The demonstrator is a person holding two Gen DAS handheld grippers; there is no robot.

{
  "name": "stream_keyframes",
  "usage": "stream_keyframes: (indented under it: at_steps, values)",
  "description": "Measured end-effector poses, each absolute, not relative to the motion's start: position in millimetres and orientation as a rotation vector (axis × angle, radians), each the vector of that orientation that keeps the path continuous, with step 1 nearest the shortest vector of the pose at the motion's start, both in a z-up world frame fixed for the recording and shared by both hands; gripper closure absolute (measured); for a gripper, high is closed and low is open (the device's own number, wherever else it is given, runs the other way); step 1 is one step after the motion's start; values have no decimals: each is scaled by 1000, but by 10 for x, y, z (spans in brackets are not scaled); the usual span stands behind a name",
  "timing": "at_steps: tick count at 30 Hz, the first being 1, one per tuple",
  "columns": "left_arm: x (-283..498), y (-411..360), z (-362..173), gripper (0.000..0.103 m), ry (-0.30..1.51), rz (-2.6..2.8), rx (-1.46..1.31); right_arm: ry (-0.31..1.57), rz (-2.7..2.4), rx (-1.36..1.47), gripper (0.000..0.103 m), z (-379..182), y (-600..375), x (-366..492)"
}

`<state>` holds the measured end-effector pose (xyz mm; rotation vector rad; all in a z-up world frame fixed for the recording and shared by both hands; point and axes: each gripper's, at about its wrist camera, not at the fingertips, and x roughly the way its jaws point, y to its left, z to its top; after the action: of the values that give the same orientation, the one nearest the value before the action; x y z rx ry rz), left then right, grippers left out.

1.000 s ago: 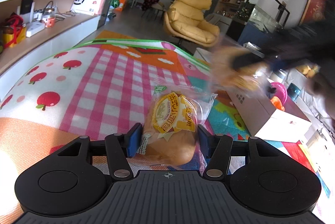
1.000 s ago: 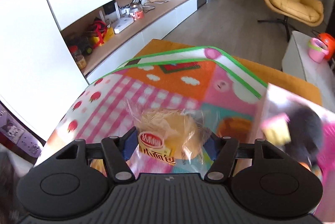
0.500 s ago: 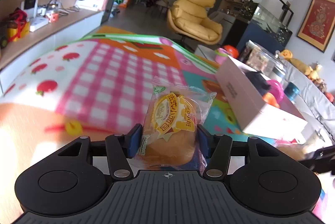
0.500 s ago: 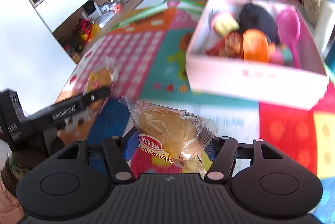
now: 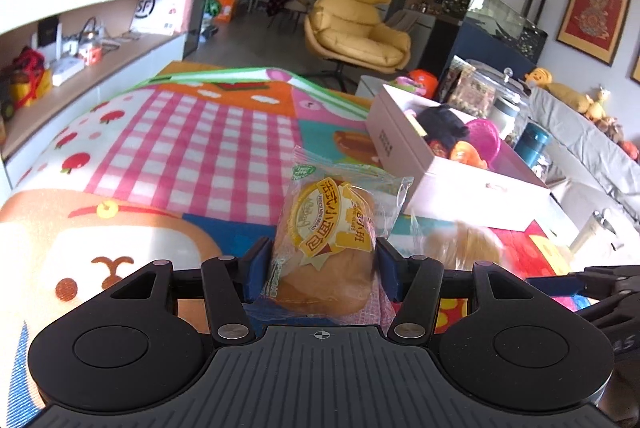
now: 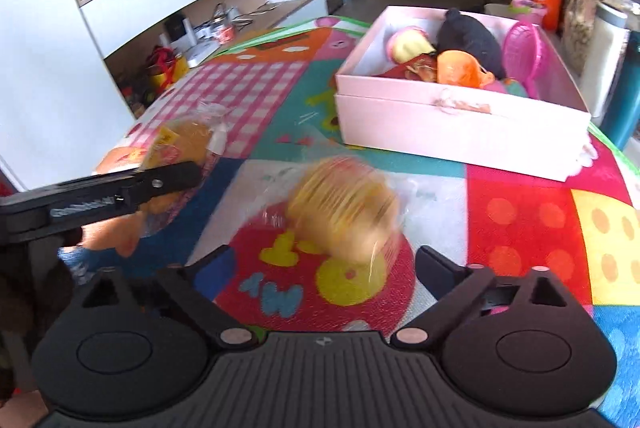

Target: Organize objects

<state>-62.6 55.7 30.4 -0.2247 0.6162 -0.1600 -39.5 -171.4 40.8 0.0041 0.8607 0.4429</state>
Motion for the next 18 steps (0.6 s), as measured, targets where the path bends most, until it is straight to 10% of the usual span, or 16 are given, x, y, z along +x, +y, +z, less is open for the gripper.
stream_keyframes:
  at_steps: [18]
  values:
    - [-506,610,233,43,649,-90,-232,806,360,-54,0,242,-1977,-412]
